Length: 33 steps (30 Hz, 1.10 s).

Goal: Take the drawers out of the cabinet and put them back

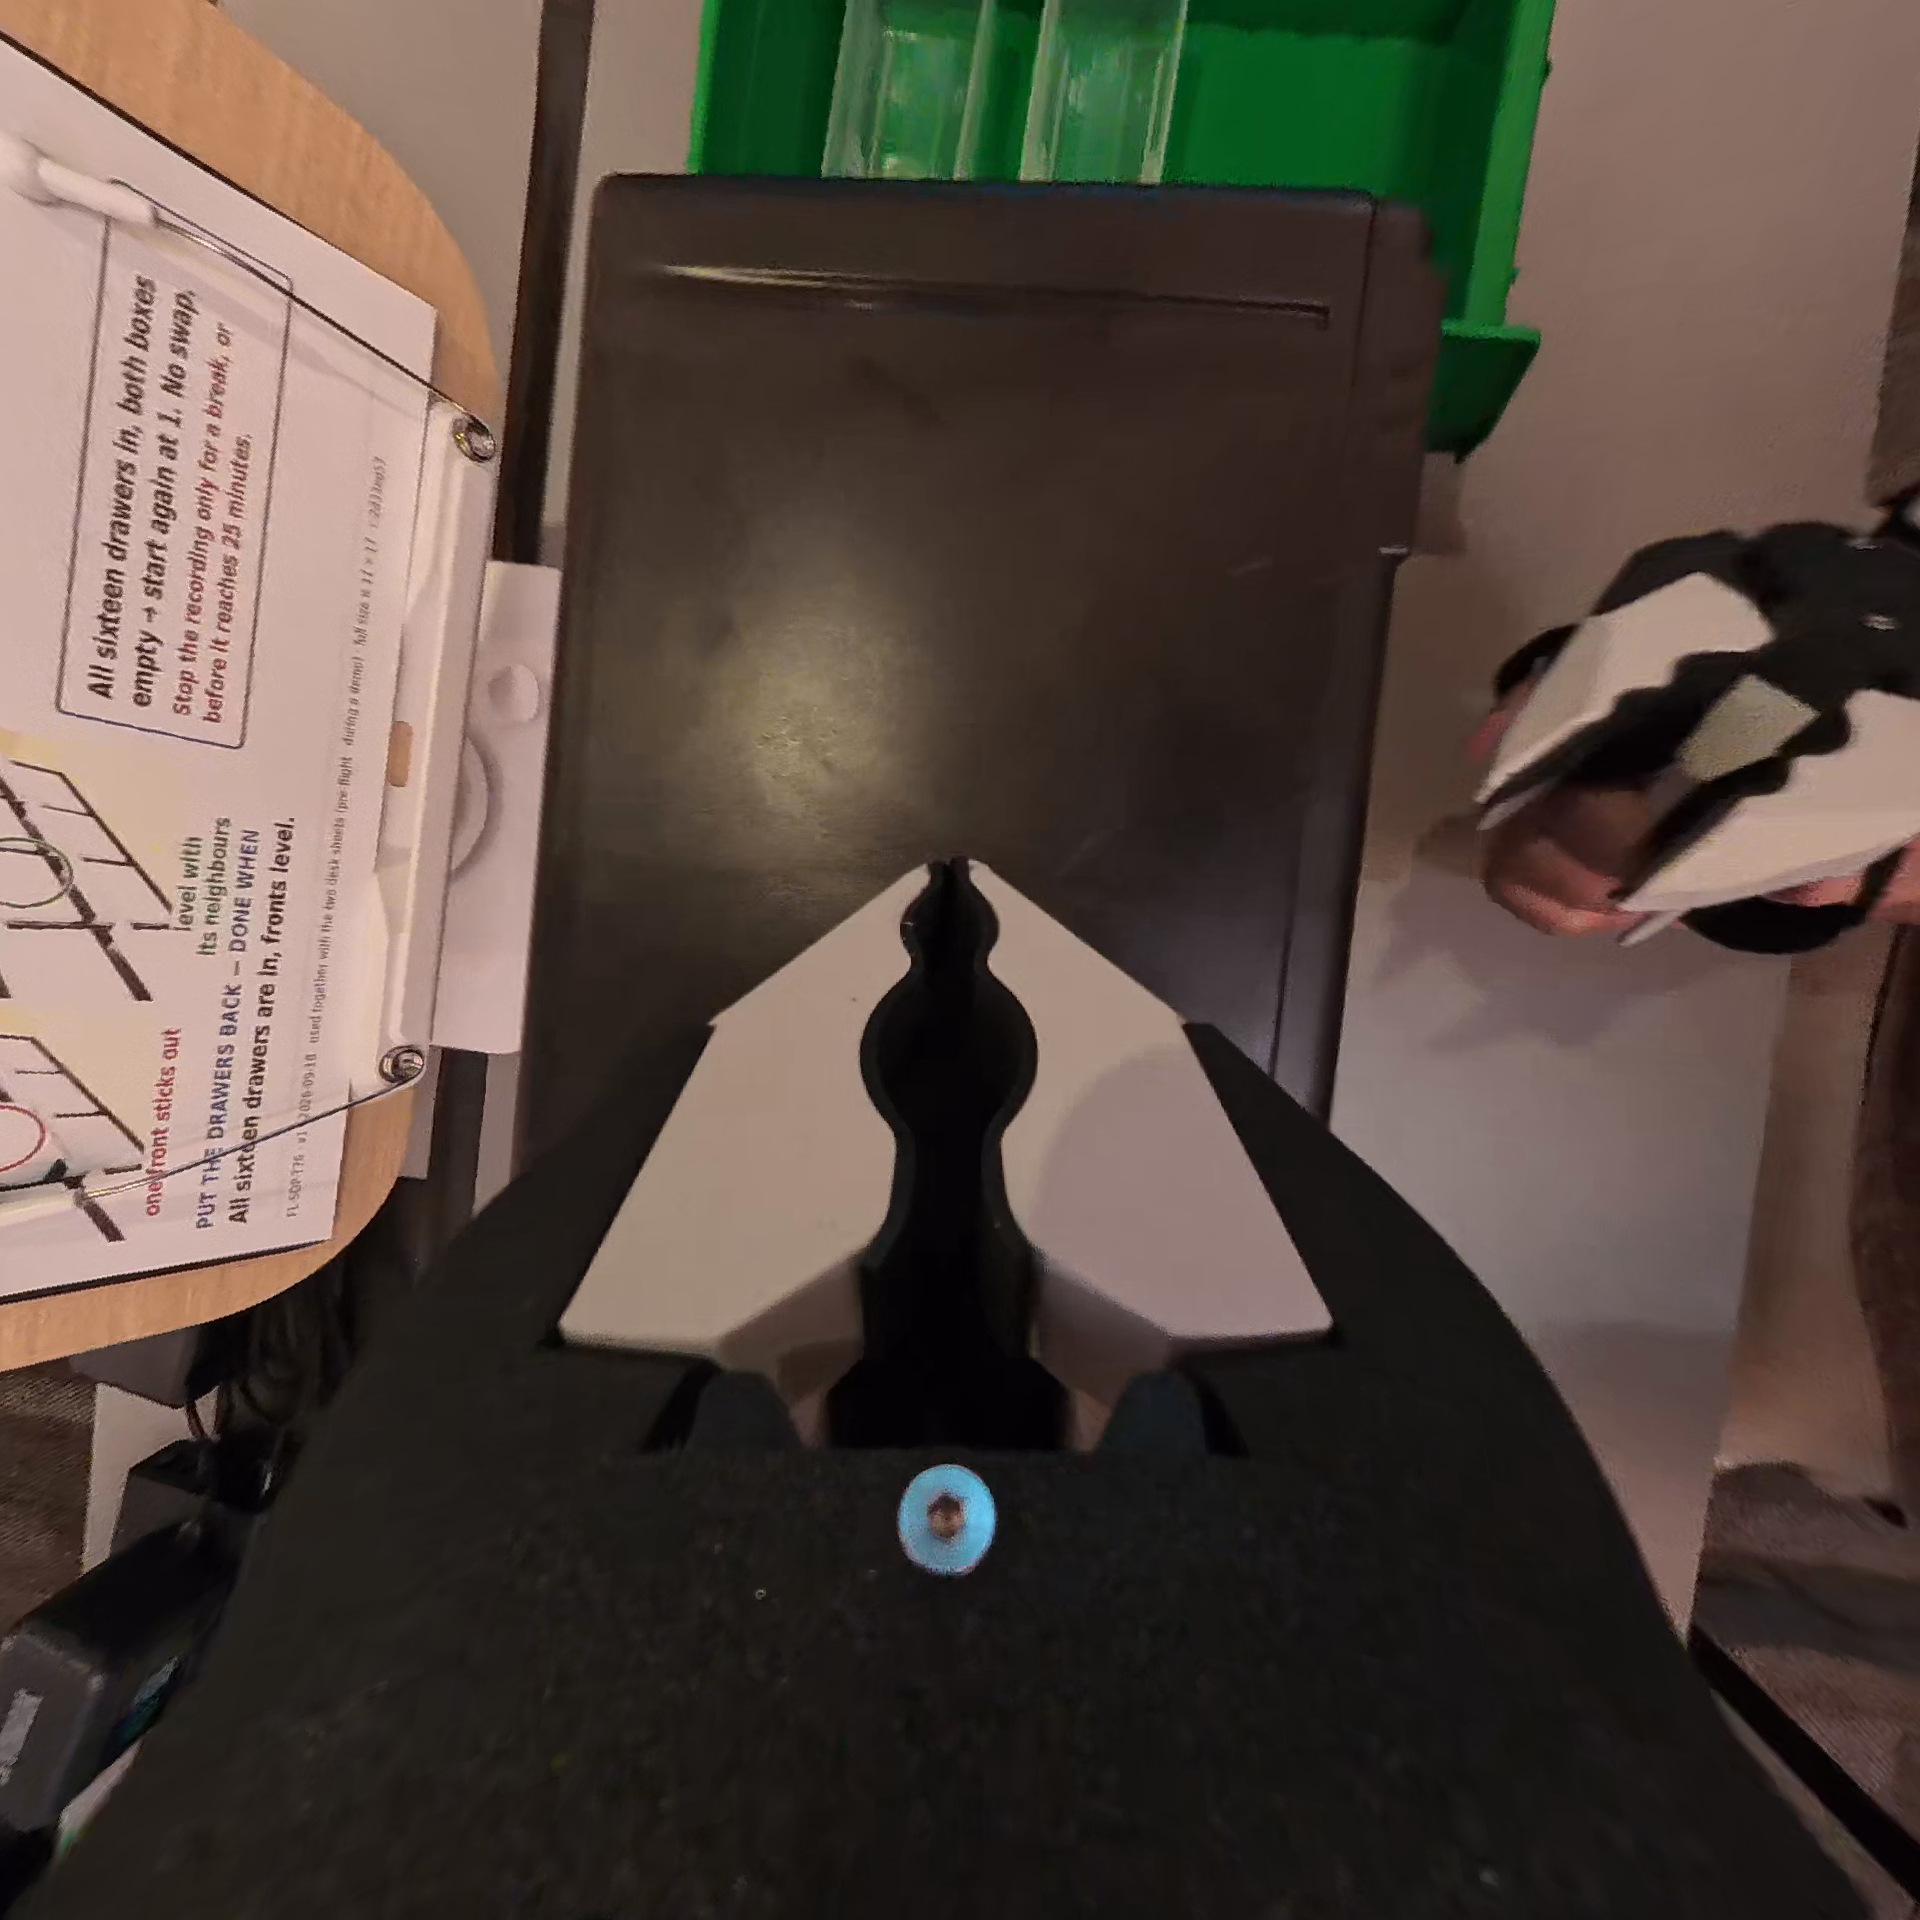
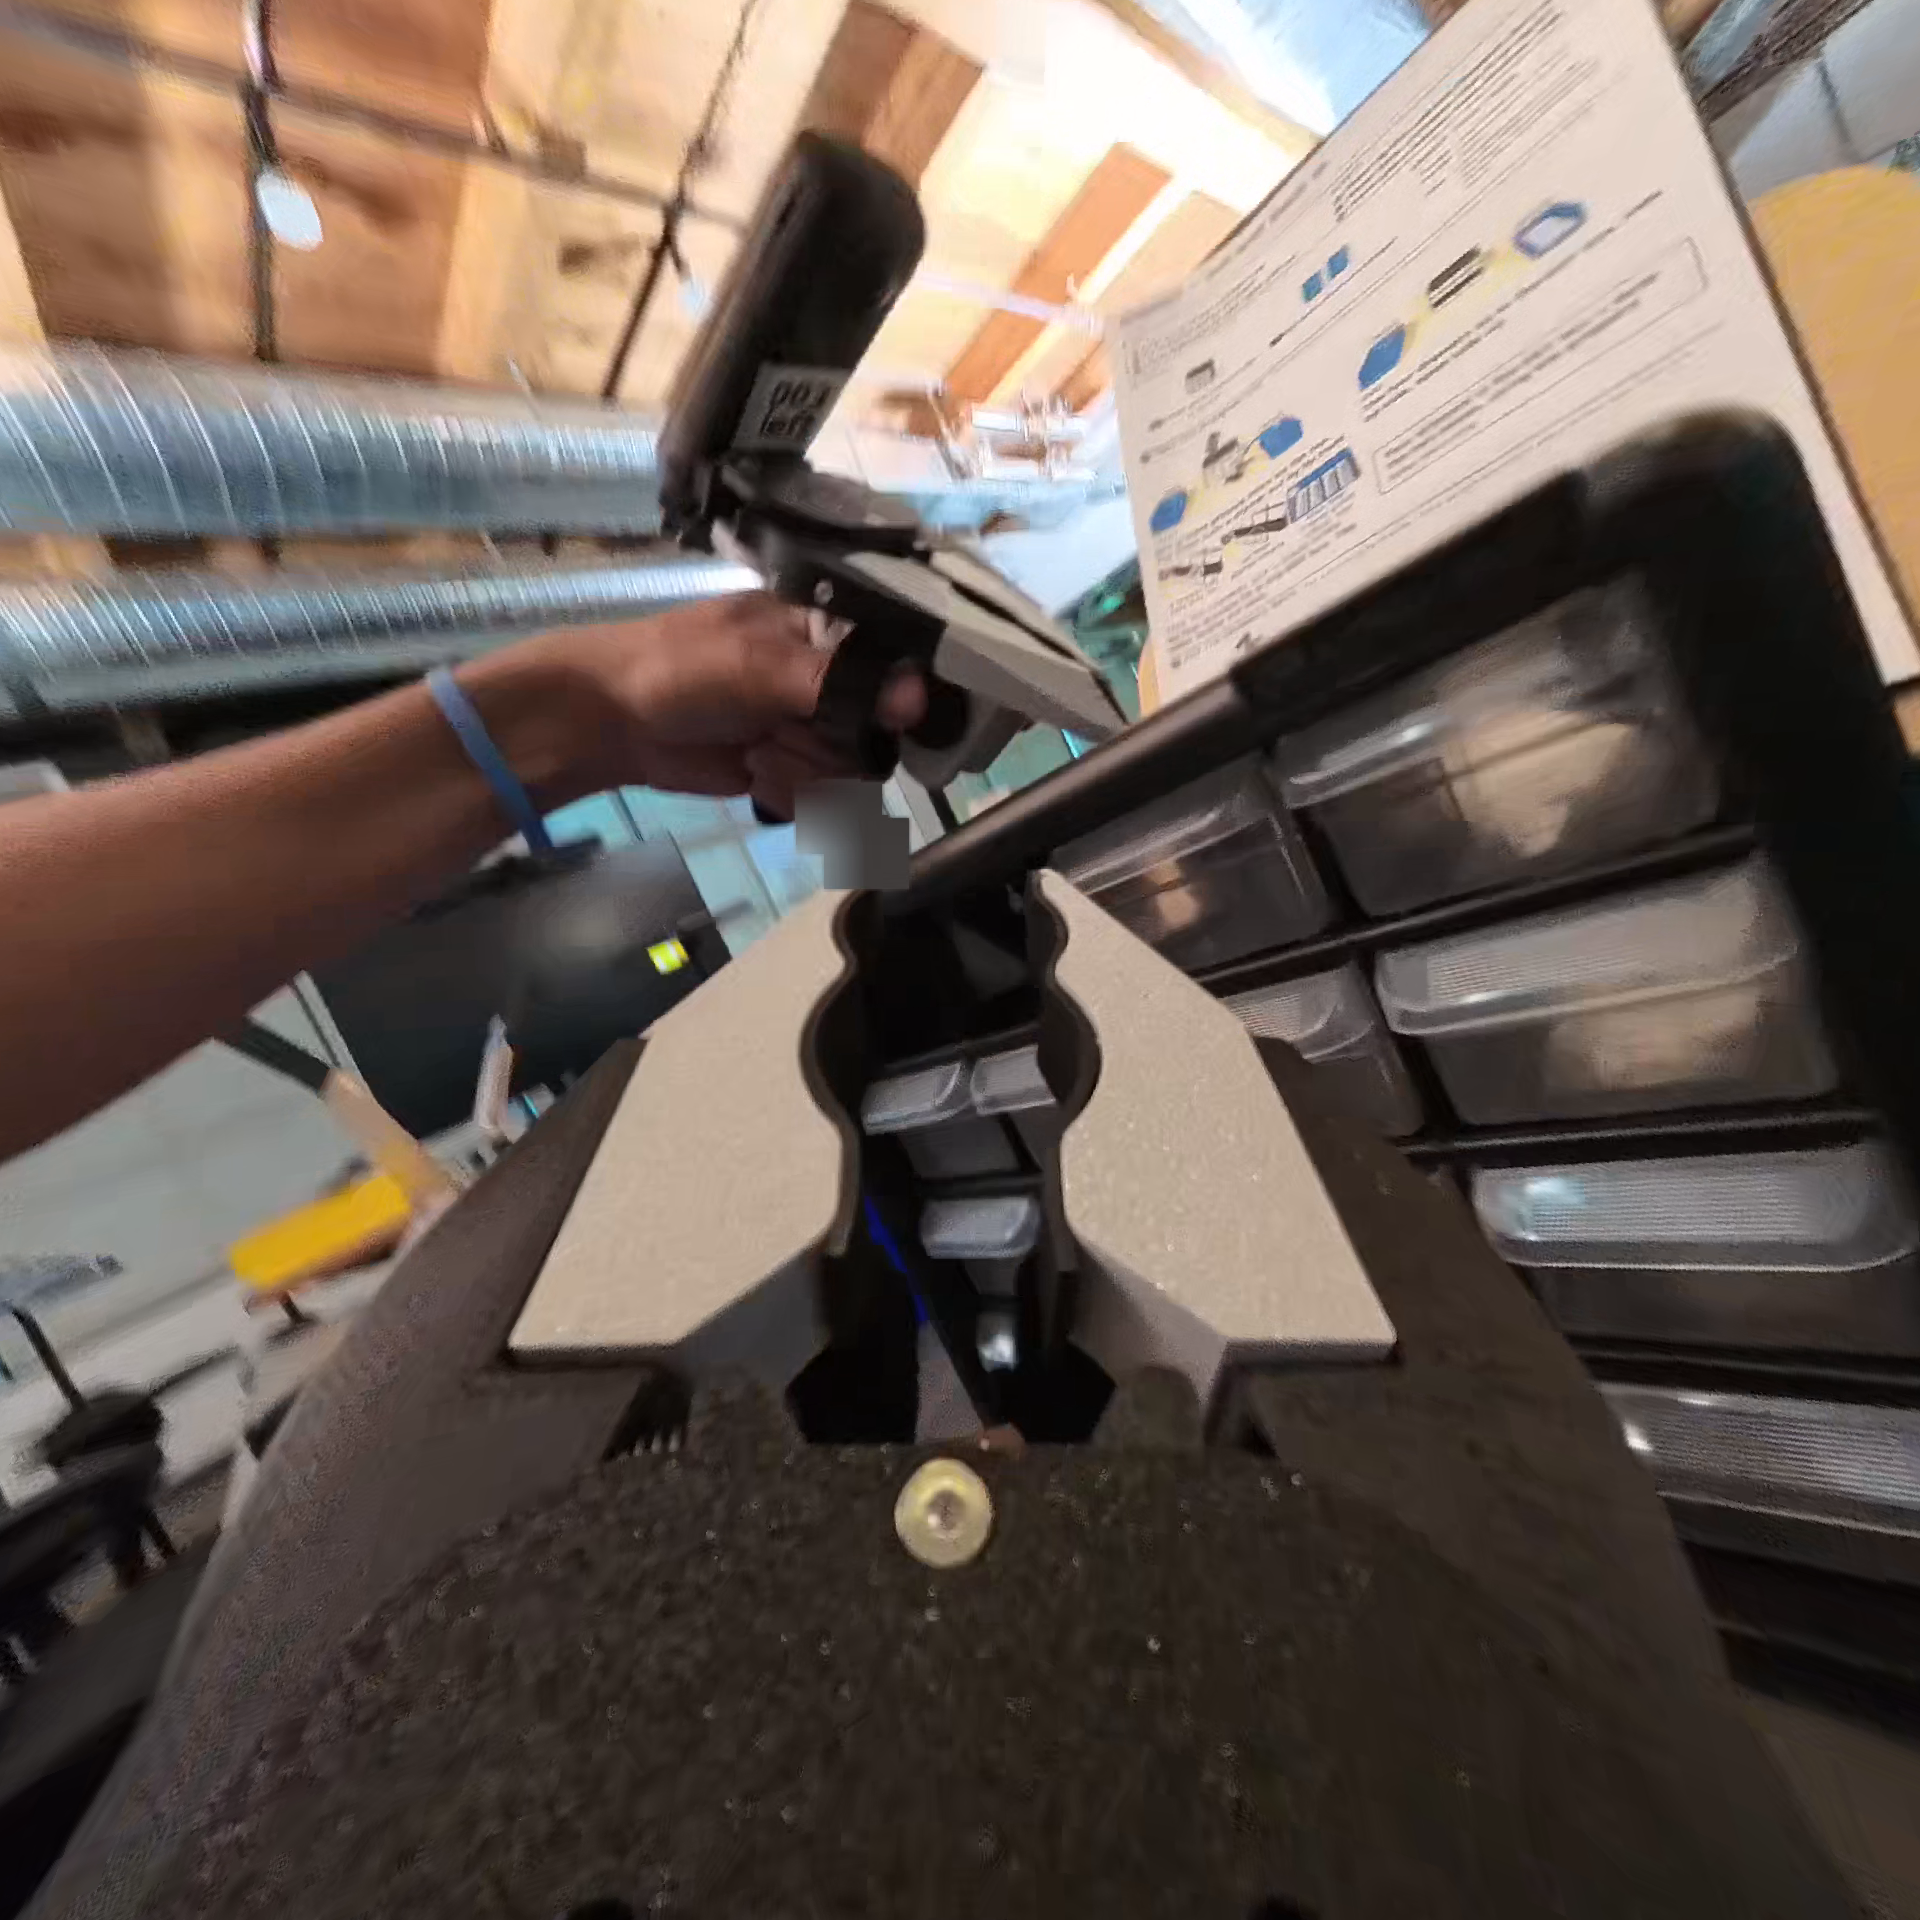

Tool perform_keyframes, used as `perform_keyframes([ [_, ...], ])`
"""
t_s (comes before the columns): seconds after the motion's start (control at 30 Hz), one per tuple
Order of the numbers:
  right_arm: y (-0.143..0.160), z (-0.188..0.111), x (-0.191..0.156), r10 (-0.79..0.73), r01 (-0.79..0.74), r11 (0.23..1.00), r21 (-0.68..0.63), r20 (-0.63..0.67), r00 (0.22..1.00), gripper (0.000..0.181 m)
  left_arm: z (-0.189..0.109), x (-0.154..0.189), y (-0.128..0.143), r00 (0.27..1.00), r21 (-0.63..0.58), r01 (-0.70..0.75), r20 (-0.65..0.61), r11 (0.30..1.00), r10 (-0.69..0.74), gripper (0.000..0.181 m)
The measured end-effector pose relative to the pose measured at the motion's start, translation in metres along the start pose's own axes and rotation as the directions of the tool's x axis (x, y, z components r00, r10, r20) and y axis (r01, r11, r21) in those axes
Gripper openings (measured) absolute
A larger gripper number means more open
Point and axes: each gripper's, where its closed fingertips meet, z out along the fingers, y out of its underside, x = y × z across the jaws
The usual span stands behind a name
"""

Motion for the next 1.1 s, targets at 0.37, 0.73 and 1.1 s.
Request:
perform_keyframes([
  [0.37, 0.015, 0.015, 0.038, 0.326, -0.326, 0.935, 0.138, 0.028, 0.945, 0.017, 0.0, 0.017, -0.001, 0.999, 0.011, 0.002, -0.048, 1.0, -0.002, 0.0],
  [0.73, 0.002, 0.021, 0.037, 0.507, -0.545, 0.794, 0.268, 0.2, 0.838, 0.012, 0.0, 0.017, -0.001, 0.998, 0.036, 0.015, -0.057, 0.999, -0.013, 0.0],
  [1.1, 0.001, 0.029, 0.037, 0.566, -0.602, 0.708, 0.369, 0.213, 0.796, 0.002, 0.0, 0.017, -0.001, 0.999, 0.027, 0.009, -0.051, 1.0, -0.008, 0.0],
])
